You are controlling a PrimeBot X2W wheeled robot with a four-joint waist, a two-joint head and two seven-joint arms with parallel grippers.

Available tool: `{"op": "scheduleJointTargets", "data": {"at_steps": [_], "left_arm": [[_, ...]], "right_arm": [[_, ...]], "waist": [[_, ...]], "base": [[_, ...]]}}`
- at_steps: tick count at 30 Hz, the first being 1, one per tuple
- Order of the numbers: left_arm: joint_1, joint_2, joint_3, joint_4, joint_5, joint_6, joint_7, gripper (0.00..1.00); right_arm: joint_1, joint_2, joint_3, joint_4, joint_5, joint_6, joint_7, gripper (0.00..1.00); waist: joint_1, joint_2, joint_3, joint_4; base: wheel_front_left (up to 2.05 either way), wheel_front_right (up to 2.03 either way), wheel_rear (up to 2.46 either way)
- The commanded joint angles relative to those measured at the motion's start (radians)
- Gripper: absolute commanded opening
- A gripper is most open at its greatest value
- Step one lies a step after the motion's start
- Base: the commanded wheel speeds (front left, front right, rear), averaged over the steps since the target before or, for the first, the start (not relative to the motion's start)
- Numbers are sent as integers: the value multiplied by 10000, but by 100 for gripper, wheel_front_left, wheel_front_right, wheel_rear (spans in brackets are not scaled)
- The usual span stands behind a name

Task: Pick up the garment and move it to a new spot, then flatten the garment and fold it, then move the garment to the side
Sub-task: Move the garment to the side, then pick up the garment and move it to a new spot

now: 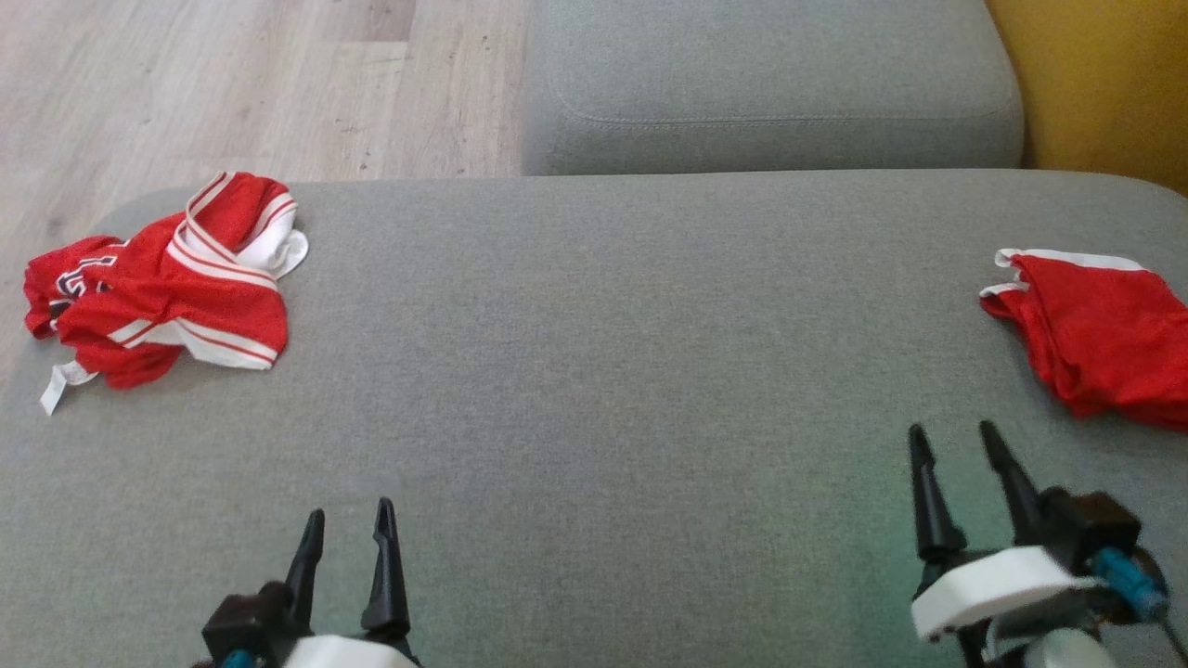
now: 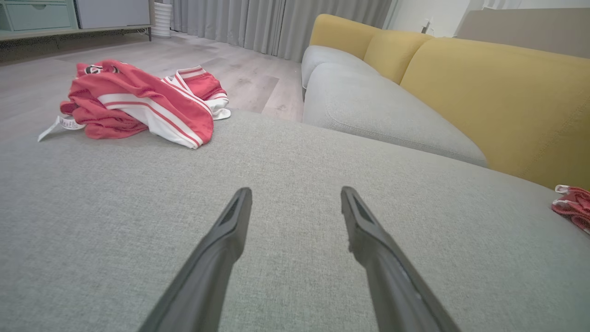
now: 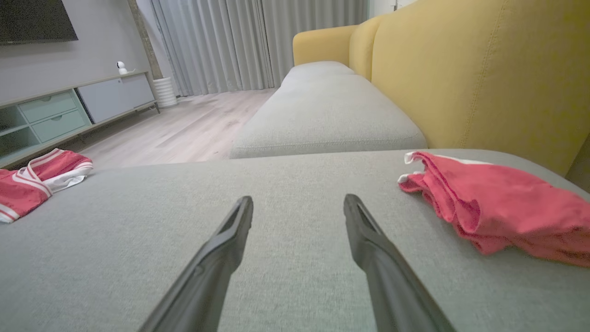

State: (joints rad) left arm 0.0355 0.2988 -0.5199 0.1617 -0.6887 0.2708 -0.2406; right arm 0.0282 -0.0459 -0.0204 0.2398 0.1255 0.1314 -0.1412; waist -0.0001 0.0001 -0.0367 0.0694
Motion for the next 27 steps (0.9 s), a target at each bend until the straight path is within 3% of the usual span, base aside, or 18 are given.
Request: {"op": "scheduleJointTargets", "data": {"at_steps": [1, 19, 27], "left_arm": [[-208, 31, 403, -185, -26, -64, -158, 100], [-302, 0, 315, -57, 42, -182, -151, 100], [-460, 117, 308, -264, 177, -94, -92, 100]], "right_arm": [[-208, -45, 388, -353, 57, -7, -166, 100], [18, -44, 517, -365, -60, -7, -167, 100], [123, -44, 605, -487, 64, -7, -195, 100]], "waist": [[1, -1, 1, -14], [1, -1, 33, 302], [1, -1, 96, 1858]], "base": [[0, 0, 0], [0, 0, 0], [0, 0, 0]]}}
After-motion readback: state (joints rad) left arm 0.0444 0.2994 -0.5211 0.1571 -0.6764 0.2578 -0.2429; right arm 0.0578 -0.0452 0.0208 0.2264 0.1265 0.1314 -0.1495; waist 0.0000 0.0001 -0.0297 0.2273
